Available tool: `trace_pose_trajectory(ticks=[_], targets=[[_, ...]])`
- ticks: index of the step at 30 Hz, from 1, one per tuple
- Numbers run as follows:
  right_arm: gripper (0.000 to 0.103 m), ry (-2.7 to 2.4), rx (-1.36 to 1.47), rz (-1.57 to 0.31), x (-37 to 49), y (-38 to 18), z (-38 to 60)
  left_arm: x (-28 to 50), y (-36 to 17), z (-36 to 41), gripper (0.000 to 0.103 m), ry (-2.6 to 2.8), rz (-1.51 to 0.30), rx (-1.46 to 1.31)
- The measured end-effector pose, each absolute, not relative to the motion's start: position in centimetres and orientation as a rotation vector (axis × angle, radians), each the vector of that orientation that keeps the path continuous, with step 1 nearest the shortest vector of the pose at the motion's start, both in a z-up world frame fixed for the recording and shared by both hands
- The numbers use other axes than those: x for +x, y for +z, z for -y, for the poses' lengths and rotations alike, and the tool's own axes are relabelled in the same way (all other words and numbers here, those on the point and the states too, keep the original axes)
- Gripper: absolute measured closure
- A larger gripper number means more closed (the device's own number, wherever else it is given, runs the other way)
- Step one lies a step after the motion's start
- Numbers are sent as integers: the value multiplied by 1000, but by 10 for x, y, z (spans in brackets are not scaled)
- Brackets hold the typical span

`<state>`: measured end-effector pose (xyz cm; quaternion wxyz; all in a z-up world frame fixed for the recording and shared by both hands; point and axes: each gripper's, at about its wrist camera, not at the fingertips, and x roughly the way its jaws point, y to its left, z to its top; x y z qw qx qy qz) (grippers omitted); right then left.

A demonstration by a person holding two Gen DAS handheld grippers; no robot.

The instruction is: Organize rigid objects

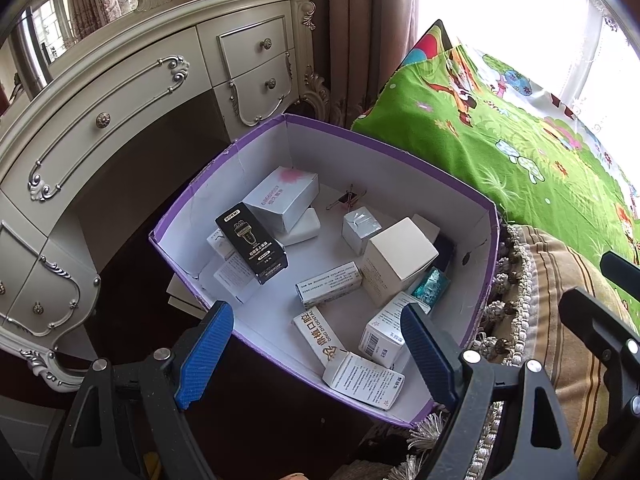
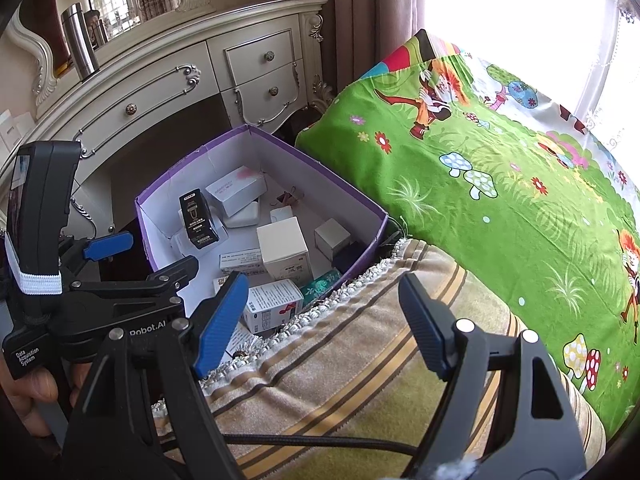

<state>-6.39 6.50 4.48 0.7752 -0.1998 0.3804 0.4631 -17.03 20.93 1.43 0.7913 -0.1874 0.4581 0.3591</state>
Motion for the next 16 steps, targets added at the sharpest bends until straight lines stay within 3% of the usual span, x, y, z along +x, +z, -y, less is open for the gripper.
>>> trace_pose_trajectory(ticks=[16], targets=[[23,1005,-445,-839,-63,39,-67,-174,10,-214,12,797,-989,-426]])
